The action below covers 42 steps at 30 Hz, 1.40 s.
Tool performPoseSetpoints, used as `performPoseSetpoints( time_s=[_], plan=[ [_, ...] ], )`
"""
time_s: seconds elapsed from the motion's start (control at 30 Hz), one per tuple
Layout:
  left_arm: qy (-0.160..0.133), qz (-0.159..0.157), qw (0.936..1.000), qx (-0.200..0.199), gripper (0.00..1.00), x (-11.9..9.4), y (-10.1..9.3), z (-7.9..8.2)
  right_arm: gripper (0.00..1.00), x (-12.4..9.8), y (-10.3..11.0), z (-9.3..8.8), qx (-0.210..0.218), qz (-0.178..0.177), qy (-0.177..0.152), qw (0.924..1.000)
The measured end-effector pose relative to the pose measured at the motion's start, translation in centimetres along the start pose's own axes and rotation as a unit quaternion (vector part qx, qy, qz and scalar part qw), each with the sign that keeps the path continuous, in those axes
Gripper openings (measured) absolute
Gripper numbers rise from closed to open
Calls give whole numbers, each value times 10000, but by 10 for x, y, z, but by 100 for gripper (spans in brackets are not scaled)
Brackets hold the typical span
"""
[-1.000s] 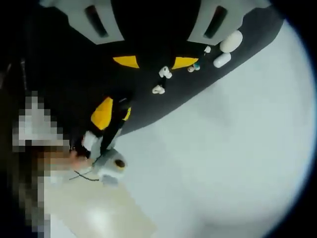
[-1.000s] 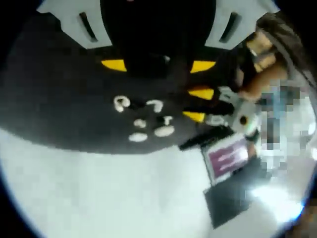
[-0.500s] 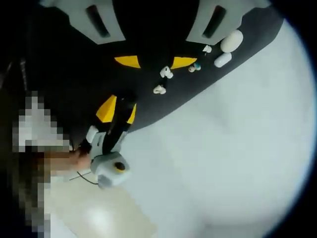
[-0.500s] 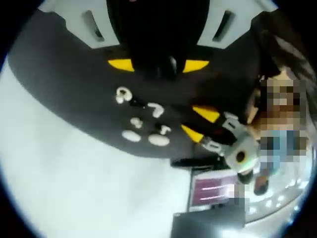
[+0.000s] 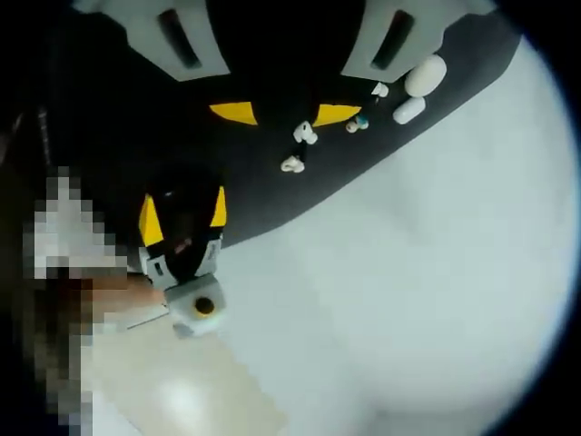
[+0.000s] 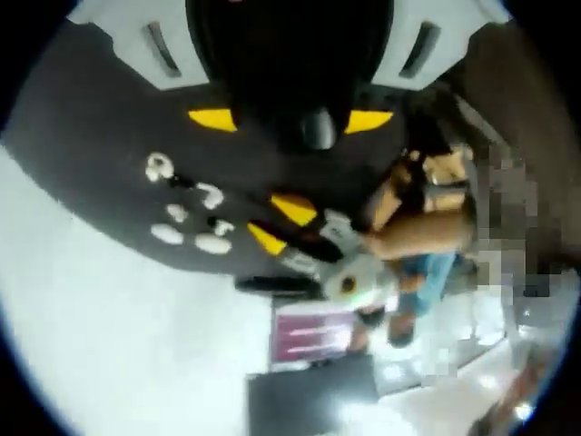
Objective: Pick up three earphones and place each one into its charging case using tactile feedback, ensure that each earphone is properly inserted and securely positioned inside the case.
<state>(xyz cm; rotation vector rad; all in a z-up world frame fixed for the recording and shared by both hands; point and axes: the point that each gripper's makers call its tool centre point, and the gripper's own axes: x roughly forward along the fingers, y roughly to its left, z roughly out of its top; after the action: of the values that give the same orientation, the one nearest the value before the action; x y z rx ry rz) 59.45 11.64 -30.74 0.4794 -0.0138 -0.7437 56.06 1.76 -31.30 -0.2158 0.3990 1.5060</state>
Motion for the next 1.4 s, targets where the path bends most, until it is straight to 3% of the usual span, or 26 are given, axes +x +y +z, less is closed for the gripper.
performPoseSetpoints(
  time_s=[0.1,0.23,0.3,0.4,0.47,0.6,0.67,0.77,0.87,1.0,1.2,1.3,1.37,1.4],
  plan=[
    [1,-8,10000,-11,19,0,0,0,44,-11,-1,14,899,81,-647,9938],
    [2,-17,10000,-34,20,0,-2,1,30,-26,-17,19,2233,279,-1085,9683],
    [1,-11,10000,-33,20,0,-2,2,29,-27,-25,18,2405,250,-1170,9633],
    [0,-13,10000,-23,20,0,-8,6,32,-19,-22,10,2314,309,-1001,9672],
    [2,-16,10000,-38,20,0,-10,8,35,-13,-10,5,2184,475,-716,9721],
    [1,-16,10000,-46,20,-1,-9,8,33,-2,-6,-1,1916,313,-322,9804],
    [0,-20,10000,-56,20,-1,-8,8,31,2,-7,-2,1569,156,-273,9871],
    [-1,-17,10000,-58,20,-2,-7,7,32,4,1,0,1418,234,-347,9890],
    [-1,-19,10000,-60,20,-3,-6,6,34,6,10,-2,899,318,-351,9948],
    [-5,-21,10000,-59,20,-3,-5,6,35,6,10,-4,381,27,-298,9988],
    [-9,-15,10000,-34,20,-4,-4,5,35,4,9,-2,-649,-305,-343,9968],
    [-10,12,10000,-30,21,-4,-4,6,35,5,10,0,-1387,-429,-486,9882],
    [-10,17,10000,-52,22,-4,-6,9,35,6,11,-1,-1389,-513,-789,9858],
    [3,-2,9999,-148,23,-4,-5,8,36,6,11,-3,-1407,-563,-554,9869]
  ],
)
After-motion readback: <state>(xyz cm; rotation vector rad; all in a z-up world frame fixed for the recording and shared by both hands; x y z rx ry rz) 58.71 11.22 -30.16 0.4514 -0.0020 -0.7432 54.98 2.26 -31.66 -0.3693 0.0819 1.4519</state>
